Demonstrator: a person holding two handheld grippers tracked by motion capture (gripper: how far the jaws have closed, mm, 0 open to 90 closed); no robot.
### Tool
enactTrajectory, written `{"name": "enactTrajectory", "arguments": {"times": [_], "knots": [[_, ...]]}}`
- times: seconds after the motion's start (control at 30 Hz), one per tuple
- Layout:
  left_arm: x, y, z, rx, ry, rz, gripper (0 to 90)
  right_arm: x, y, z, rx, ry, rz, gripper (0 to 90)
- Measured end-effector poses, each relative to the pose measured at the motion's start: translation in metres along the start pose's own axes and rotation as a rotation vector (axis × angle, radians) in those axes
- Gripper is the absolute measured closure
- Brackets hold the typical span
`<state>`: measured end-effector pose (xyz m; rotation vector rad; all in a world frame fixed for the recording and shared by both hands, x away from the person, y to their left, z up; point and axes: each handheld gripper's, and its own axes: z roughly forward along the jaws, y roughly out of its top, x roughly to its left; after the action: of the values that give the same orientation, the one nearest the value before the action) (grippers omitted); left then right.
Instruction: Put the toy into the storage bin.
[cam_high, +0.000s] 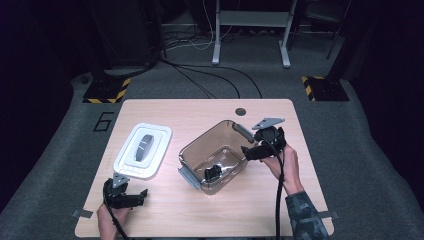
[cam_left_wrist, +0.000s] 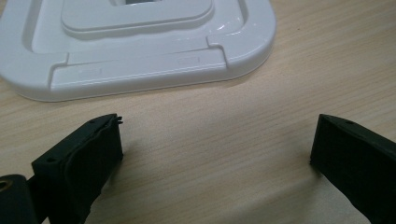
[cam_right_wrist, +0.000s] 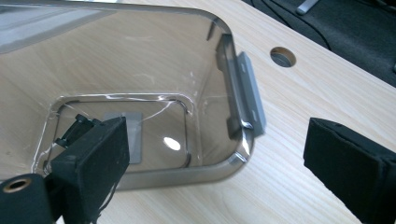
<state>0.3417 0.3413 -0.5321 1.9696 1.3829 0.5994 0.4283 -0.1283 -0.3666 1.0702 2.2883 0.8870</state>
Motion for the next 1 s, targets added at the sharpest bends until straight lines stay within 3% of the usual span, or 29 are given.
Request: {"name": "enactTrajectory", "arguments": {"times": [0.13,0.57,1.0], "knots": [[0.000,0.000,0.000,0.000,0.001,0.000,1.6,-0.005,-0.011,-0.006,-0.010,0.000,0.048,6.5],[0.000,0.000,0.000,0.000,0.000,0.000,1.6,-0.020,-0.054,-0.015,-0.026,-0.024,0.141,6.5],[0.000,0.000,0.000,0.002,0.002,0.002,1.6,-0.029,-0.103,0.012,0.015,-0.069,0.215,5.9]]}}
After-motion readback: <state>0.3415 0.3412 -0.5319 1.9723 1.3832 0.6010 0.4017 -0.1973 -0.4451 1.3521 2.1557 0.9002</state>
